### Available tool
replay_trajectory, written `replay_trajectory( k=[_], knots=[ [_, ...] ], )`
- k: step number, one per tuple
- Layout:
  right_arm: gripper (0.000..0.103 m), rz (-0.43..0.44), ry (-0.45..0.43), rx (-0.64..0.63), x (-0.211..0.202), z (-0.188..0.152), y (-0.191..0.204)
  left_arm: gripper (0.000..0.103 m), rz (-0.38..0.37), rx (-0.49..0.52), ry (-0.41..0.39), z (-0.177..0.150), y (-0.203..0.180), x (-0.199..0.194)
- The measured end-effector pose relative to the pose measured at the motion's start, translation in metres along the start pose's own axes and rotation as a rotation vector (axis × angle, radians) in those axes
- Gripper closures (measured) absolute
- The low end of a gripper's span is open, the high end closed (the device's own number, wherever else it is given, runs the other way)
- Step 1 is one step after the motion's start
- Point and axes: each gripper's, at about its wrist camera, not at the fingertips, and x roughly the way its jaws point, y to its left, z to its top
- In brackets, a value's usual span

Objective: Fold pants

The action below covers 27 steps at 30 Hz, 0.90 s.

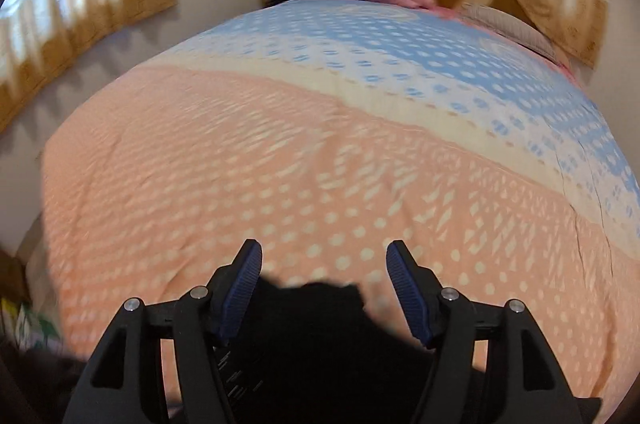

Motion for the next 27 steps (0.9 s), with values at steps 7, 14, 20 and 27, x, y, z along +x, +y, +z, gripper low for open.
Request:
replay_trajectory(
  k=[7, 14, 20, 27],
  knots=[
    [0.024, -0.147, 0.228, -0.131, 0.057, -0.010, 0.021, 0.068, 0.038, 0.085, 0.003, -0.005, -0.026, 0.004],
    [0.016, -0.168, -0.038, 0.191, 0.000, -0.001, -0.043, 0.057, -0.008, 0.055, 0.001, -0.007, -0.010, -0.012],
    [0.016, -0.147, -0.235, 0.443, -0.103, -0.082, -0.101, 0.034, 0.035, -0.014, -0.059, 0.017, 0.024, -0.028],
    [0.016, -0.323, -0.309, 0.790, -0.173, -0.221, -0.174, 0.028, 0.096, 0.031, -0.135, 0.074, 0.019, -0.010]
  ],
)
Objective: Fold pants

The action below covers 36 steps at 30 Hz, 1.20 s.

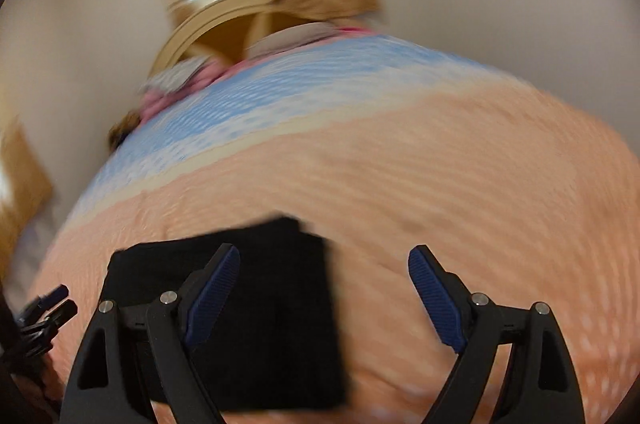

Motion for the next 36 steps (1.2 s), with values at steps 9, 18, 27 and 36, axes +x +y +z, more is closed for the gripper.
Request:
replay_trajectory(
  k=[9, 18, 27, 36],
  knots=[
    [0.016, 0.108, -0.001, 0.085, -0.006, -0.026, -0.010, 0.028, 0.042, -0.088, 0.147, -0.013, 0.003, 0.050],
    [0.035, 0.125, 0.104, -0.025, 0.043, -0.054, 0.028, 0.013, 0.057, -0.133, 0.168, -0.026, 0.010, 0.036],
    [0.036, 0.099, 0.120, -0.027, 0.034, -0.070, 0.031, 0.012, 0.013, -0.194, 0.202, -0.035, 0.011, 0.037],
    [0.061, 0.049, 0.098, -0.152, 0.028, -0.076, 0.051, 0.006, 0.051, -0.196, 0.251, -0.040, 0.002, 0.032]
  ],
)
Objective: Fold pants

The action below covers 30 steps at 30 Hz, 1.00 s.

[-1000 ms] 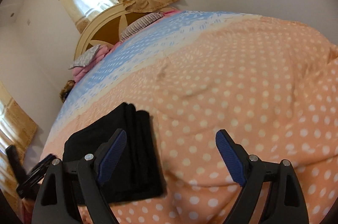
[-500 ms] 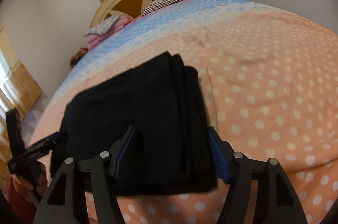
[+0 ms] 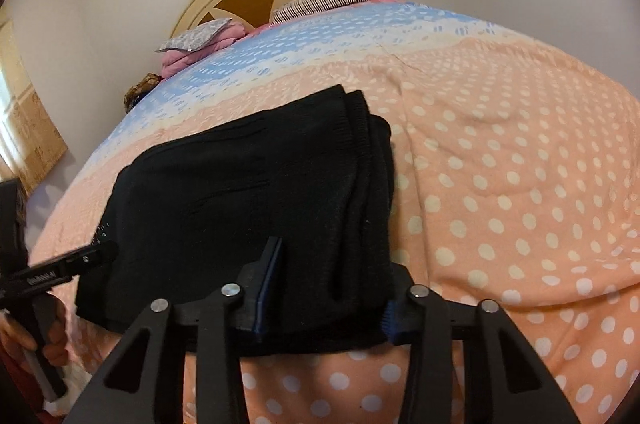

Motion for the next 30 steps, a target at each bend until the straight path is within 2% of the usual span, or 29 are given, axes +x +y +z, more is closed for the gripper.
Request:
replay_trajectory(
  k=[2, 4, 10, 13, 16, 18, 20, 23, 25, 28, 29, 30],
  knots=[
    [0.061, -0.013, -0.003, -0.018, 0.001, 0.000, 0.002, 0.005, 0.043, 0.027, 0.012, -0.002, -0.006, -0.002],
    [0.061, -0.010, -0.005, -0.015, 0.001, 0.000, 0.001, 0.005, 0.042, 0.039, 0.022, -0.004, -0.010, -0.006],
    [0.061, 0.009, -0.011, 0.005, 0.000, -0.002, -0.002, 0.005, -0.129, -0.041, -0.002, -0.010, 0.001, -0.023],
    [0.060, 0.011, -0.010, 0.006, 0.000, -0.003, -0.002, 0.007, -0.150, -0.131, -0.061, -0.011, 0.028, -0.033],
    [0.060, 0.017, -0.010, 0.010, 0.000, -0.002, -0.003, 0.019, -0.151, -0.177, -0.067, -0.010, 0.040, -0.032],
    [0.060, 0.019, -0.010, 0.014, 0.000, -0.002, -0.003, 0.033, -0.159, -0.167, -0.073, -0.009, 0.037, -0.028],
    [0.060, 0.022, -0.009, 0.015, 0.000, -0.002, -0.003, 0.041, -0.150, -0.139, -0.081, -0.010, 0.029, -0.022],
    [0.060, 0.022, -0.009, 0.015, 0.000, -0.002, -0.003, 0.042, -0.155, -0.121, -0.051, -0.012, 0.018, -0.012],
    [0.060, 0.023, -0.009, 0.016, 0.000, -0.002, -0.003, 0.040, -0.126, -0.105, -0.060, -0.015, 0.015, -0.012],
    [0.060, 0.024, -0.009, 0.016, 0.000, -0.002, -0.003, 0.040, -0.147, -0.133, -0.053, -0.015, 0.018, -0.013],
    [0.060, 0.025, -0.009, 0.018, 0.000, -0.002, -0.003, 0.047, -0.163, -0.133, -0.057, -0.016, 0.017, -0.014],
    [0.060, 0.025, -0.008, 0.018, 0.000, -0.002, -0.003, 0.059, -0.190, -0.121, -0.052, -0.018, 0.013, -0.015]
  ],
)
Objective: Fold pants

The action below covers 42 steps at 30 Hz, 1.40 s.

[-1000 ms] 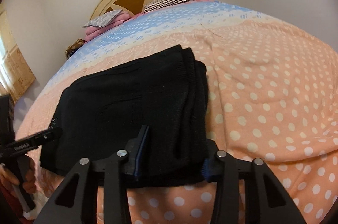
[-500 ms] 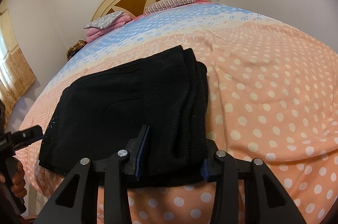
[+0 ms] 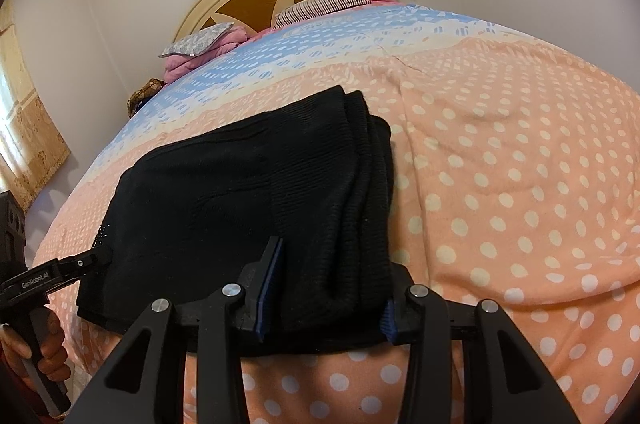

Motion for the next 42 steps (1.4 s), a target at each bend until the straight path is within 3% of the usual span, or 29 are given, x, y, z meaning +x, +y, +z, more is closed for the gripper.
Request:
replay_trajectory(
  k=[2, 4, 12, 18, 21, 22, 24, 27, 30, 33, 35, 37, 38, 42],
  knots=[
    [0.060, 0.002, 0.001, 0.004, 0.000, 0.000, 0.001, 0.065, -0.042, 0.010, 0.025, -0.003, -0.007, 0.003],
    [0.060, 0.005, 0.001, 0.009, 0.000, 0.000, 0.001, 0.064, -0.060, -0.003, 0.030, -0.004, -0.009, 0.005],
    [0.060, 0.015, 0.003, 0.023, 0.001, -0.002, 0.001, 0.048, -0.179, -0.215, 0.092, -0.003, 0.013, 0.006],
    [0.059, 0.022, 0.003, 0.034, 0.001, -0.002, -0.001, 0.036, -0.240, -0.231, 0.138, -0.008, 0.010, 0.004],
    [0.059, 0.024, 0.002, 0.038, 0.001, -0.002, -0.001, 0.038, -0.250, -0.273, 0.116, -0.002, 0.011, 0.011],
    [0.059, 0.023, 0.002, 0.038, 0.001, -0.002, 0.000, 0.042, -0.229, -0.262, 0.108, -0.001, 0.008, 0.013],
    [0.059, 0.021, 0.003, 0.034, 0.002, -0.002, -0.001, 0.082, -0.155, -0.216, 0.100, 0.001, 0.002, 0.014],
    [0.059, 0.021, 0.002, 0.034, 0.001, -0.002, -0.002, 0.082, -0.177, -0.255, 0.095, 0.001, 0.008, 0.010],
    [0.059, 0.010, -0.004, 0.022, 0.001, -0.002, 0.000, 0.083, -0.133, -0.204, 0.050, 0.005, 0.003, 0.002],
    [0.060, -0.049, -0.029, -0.035, -0.002, -0.004, 0.012, 0.083, -0.049, -0.094, -0.024, 0.008, -0.012, -0.010],
    [0.060, -0.125, -0.059, -0.134, -0.004, -0.007, 0.029, 0.078, 0.069, 0.016, -0.071, 0.008, -0.023, -0.014],
    [0.060, -0.192, -0.078, -0.225, -0.003, -0.011, 0.044, 0.073, 0.153, 0.053, -0.029, 0.008, -0.027, -0.001],
    [0.060, -0.215, -0.083, -0.251, -0.002, -0.012, 0.048, 0.072, 0.159, 0.045, -0.005, 0.009, -0.026, 0.005],
    [0.060, -0.180, -0.071, -0.192, -0.001, -0.008, 0.040, 0.074, 0.163, 0.034, 0.018, 0.013, -0.023, 0.014]
  ],
)
